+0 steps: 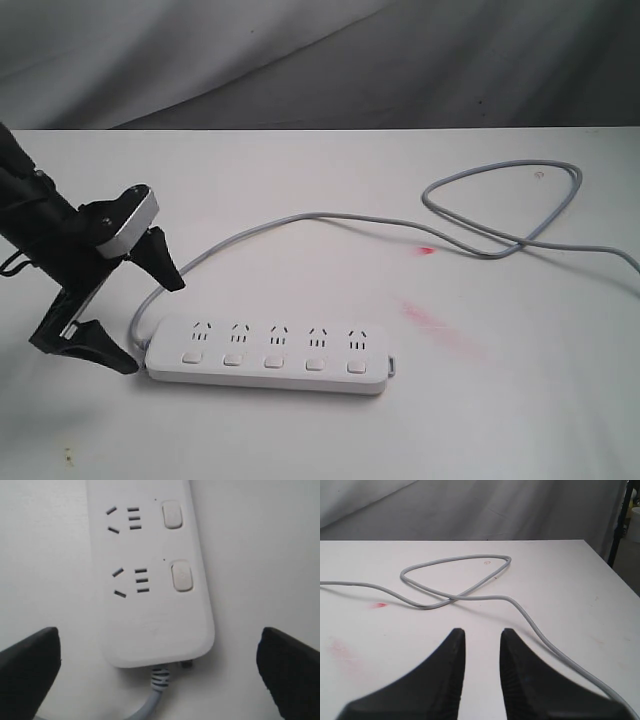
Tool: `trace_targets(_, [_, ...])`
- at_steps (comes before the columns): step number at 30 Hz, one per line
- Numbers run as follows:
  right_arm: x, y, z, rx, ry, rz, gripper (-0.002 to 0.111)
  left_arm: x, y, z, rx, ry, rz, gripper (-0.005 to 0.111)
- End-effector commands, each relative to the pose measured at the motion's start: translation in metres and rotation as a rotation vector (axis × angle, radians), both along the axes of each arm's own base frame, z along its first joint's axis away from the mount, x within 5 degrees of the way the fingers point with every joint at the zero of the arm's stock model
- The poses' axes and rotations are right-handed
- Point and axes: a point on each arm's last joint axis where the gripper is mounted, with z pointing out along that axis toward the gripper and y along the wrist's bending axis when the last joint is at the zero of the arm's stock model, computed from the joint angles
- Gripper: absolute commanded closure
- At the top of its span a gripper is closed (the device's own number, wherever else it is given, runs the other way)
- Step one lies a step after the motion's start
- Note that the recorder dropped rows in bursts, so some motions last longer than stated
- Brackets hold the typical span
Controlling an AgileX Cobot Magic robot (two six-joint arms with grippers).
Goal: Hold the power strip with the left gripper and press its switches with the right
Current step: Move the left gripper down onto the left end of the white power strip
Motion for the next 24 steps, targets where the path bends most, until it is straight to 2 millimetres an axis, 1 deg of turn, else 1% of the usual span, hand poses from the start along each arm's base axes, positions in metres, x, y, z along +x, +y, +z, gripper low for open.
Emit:
trace_targets(1, [0.000,0.000,0.000,-0.019,-0.004,0.001,0.085,0.003,-0.004,-0.009,-0.032,0.024,0.016,0.004])
trace_targets(5, [0.000,0.000,0.000,-0.019,-0.004,0.001,0.085,0.005,-0.004,-0.016,-0.020,0.022,0.028,0.004])
trace_targets(11, [0.000,0.000,0.000,-0.019,-0.004,0.001,0.085,0.006,-0.006,-0.016,-0.047,0.027,0.052,0.004])
trace_targets(16, [0.000,0.000,0.000,-0.019,-0.004,0.001,0.085,0.006,-0.006,-0.025,-0.053,0.054,0.058,0.004])
trace_targets(24, [0.000,0.000,0.000,-0.019,-0.004,0.001,0.085,0.007,-0.007,-0.026,-0.065,0.056,0.070,0.005])
